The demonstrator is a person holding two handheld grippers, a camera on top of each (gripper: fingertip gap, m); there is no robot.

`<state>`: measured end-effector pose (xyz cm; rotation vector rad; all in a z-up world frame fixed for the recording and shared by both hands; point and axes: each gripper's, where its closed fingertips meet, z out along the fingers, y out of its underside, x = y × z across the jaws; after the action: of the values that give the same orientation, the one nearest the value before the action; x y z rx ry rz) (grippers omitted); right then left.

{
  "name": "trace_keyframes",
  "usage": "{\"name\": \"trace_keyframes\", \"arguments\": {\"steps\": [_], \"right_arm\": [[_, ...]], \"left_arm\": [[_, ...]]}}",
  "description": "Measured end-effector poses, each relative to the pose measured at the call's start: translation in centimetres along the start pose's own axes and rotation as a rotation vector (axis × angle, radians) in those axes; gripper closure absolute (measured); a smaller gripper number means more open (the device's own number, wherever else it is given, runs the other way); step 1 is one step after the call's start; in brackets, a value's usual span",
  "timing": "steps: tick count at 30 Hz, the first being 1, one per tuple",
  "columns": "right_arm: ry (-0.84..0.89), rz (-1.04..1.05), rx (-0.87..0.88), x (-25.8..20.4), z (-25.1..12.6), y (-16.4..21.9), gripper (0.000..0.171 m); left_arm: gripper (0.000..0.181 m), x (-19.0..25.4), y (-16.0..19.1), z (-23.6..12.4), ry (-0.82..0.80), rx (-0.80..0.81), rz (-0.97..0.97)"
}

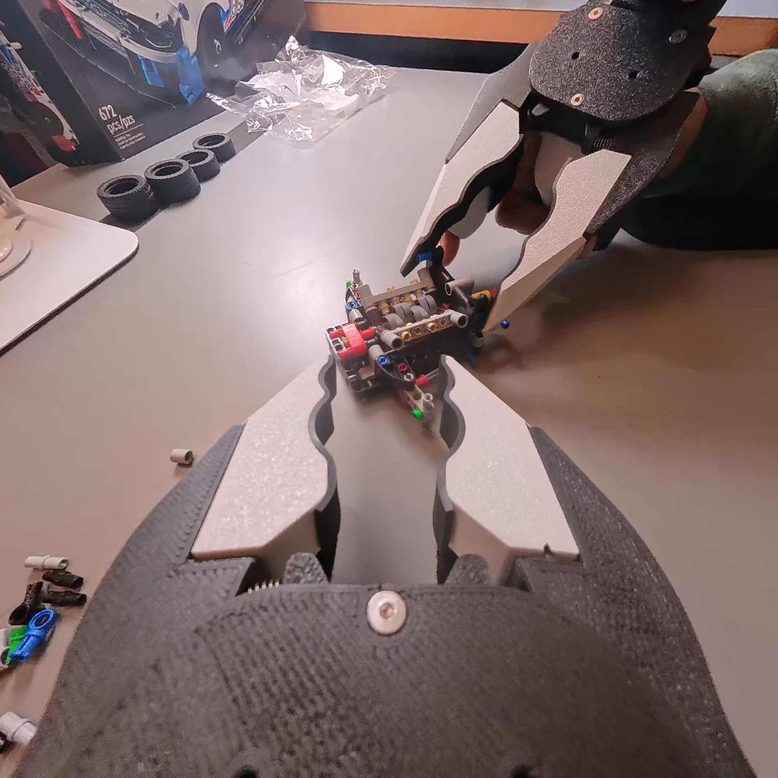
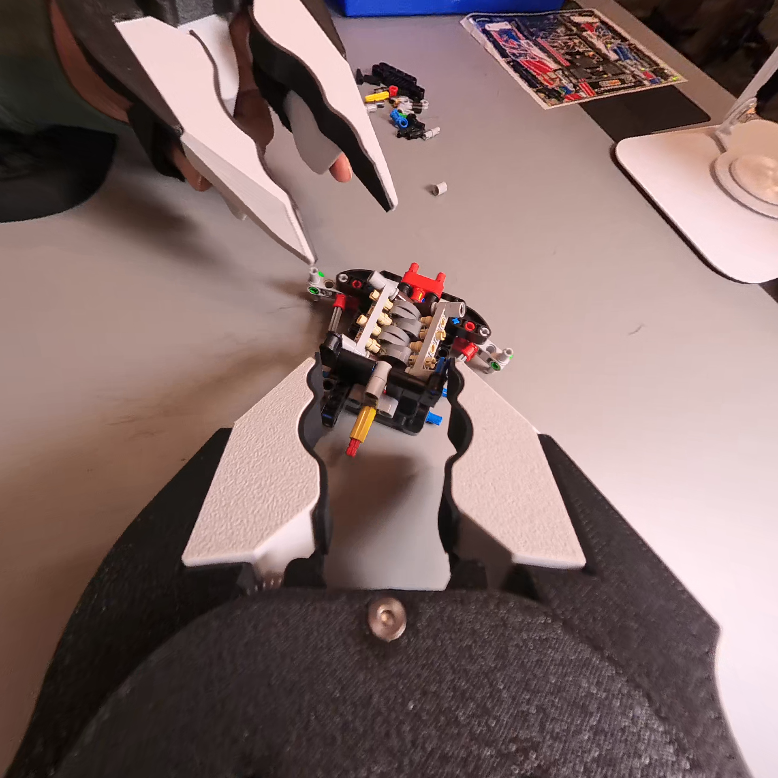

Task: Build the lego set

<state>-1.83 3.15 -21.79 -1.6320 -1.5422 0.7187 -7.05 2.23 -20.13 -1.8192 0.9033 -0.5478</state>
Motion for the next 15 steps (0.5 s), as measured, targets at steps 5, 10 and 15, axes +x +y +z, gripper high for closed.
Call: {"name": "trace_keyframes", "arguments": {"steps": [5,10,15], "right_arm": [[0.031,-0.001,0.005,1.1,0.2,-0.1,0.113],[0.058,-0.009,0.006,2.1,0.8,-0.4,0.113],[0.084,0.010,0.023,3.0,1.5,-0.8,0.112]], "left_arm": [[0.134,0.1,0.1,0.2,0.000,-0.008,0.009],[0.134,0.2,0.1,0.2,-0.005,-0.008,0.018],[0.134,0.0,0.0,0.2,-0.014,-0.004,0.014]]}}
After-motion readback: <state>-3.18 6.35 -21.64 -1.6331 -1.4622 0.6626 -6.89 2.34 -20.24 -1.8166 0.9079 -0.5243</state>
